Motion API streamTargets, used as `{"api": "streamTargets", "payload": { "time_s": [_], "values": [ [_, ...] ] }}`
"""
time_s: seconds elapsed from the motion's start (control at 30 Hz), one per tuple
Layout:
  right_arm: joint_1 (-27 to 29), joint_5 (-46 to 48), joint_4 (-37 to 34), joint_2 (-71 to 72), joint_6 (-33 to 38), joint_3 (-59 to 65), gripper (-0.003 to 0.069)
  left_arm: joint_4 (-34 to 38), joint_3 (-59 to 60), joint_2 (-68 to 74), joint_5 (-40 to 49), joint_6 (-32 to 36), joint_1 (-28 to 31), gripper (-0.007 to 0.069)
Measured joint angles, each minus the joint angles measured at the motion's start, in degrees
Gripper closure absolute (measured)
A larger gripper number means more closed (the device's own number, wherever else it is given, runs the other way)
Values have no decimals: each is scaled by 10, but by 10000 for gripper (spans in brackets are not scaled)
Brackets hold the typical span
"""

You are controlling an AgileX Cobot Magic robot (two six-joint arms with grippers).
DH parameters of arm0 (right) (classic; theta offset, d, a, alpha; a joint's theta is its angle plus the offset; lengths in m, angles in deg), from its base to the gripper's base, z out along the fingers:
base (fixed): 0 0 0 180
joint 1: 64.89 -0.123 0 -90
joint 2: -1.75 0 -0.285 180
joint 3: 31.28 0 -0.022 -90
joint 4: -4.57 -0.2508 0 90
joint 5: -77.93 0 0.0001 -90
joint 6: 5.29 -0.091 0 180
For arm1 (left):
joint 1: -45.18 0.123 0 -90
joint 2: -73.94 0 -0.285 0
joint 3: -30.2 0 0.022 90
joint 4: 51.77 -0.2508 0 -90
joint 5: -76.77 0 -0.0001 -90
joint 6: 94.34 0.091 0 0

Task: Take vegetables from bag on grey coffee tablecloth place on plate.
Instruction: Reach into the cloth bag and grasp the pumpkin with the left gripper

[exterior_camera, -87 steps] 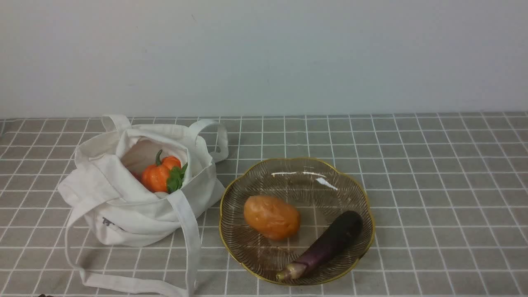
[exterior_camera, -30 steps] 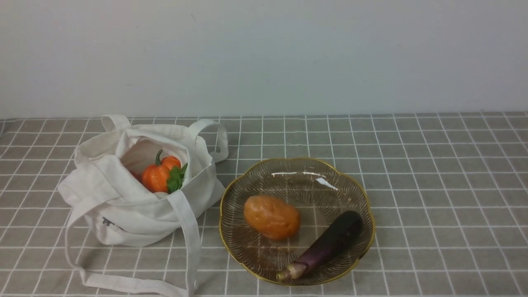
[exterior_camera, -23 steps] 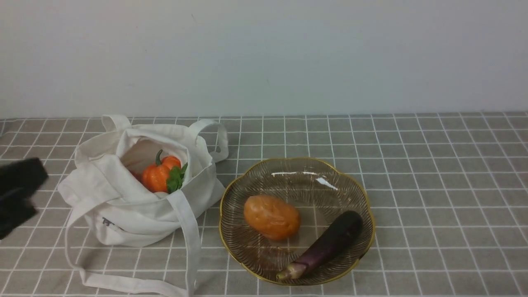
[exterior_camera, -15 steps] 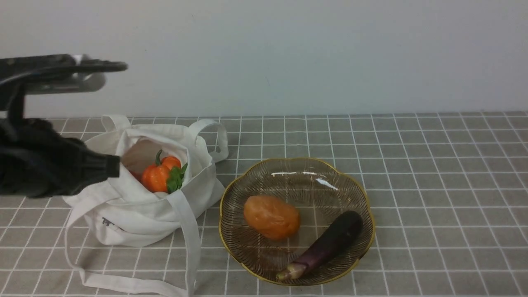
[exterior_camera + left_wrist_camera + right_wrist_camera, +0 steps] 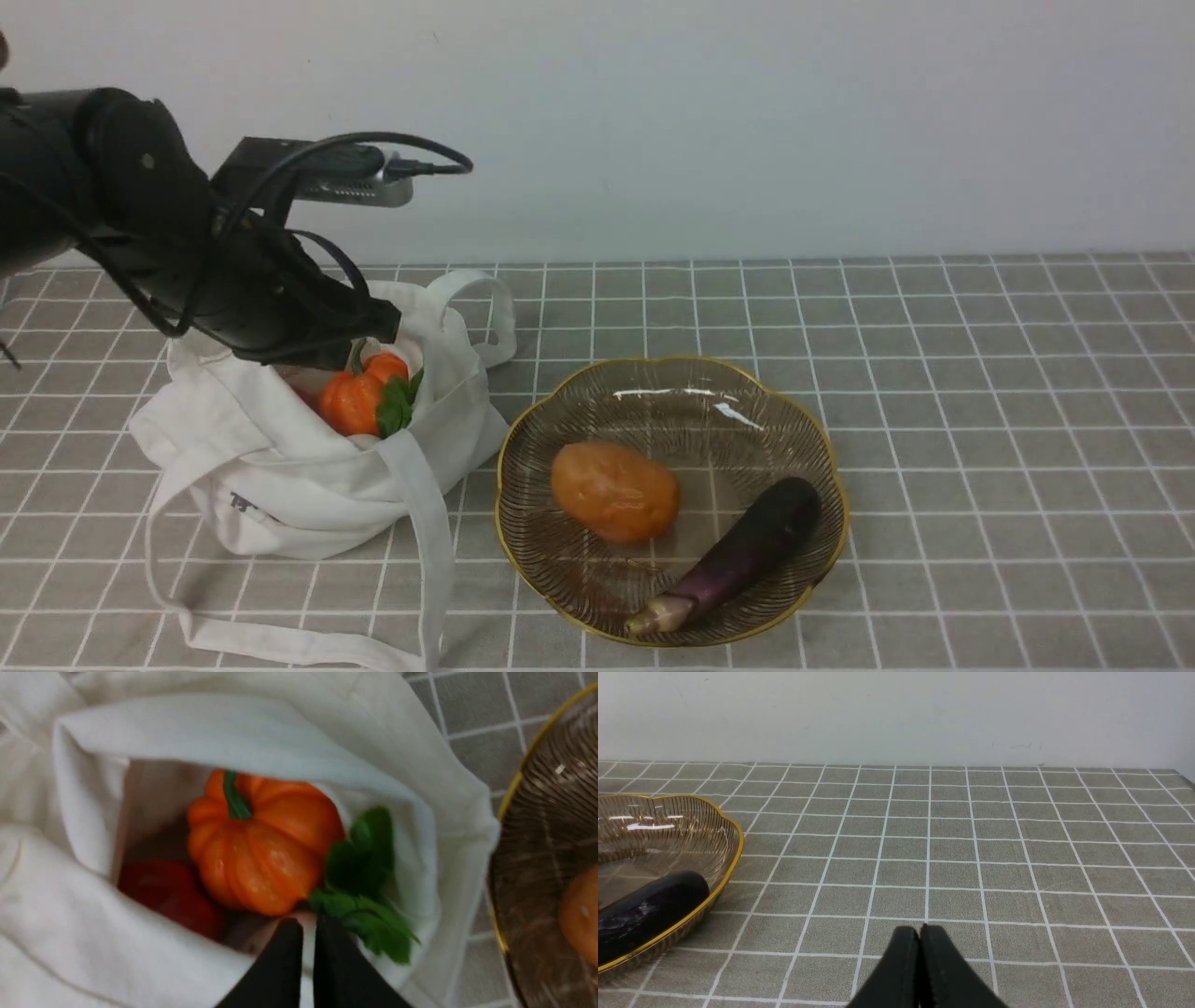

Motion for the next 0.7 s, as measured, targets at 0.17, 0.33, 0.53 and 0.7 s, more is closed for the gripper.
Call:
{"api": "streamTargets", "payload": {
  "time_s": [0.17,0.33,0.53,0.7],
  "values": [
    [0,0,0,0,0,0,676,-26,-3,33,-58,-3,0,486],
    [0,0,0,0,0,0,676,-35,-4,75,-83,-4,0,333],
    [0,0,0,0,0,0,676,-53,-4,109,-141,-4,0,227],
    [0,0,0,0,0,0,676,-54,-5,124,-189,-4,0,218]
  ]
}}
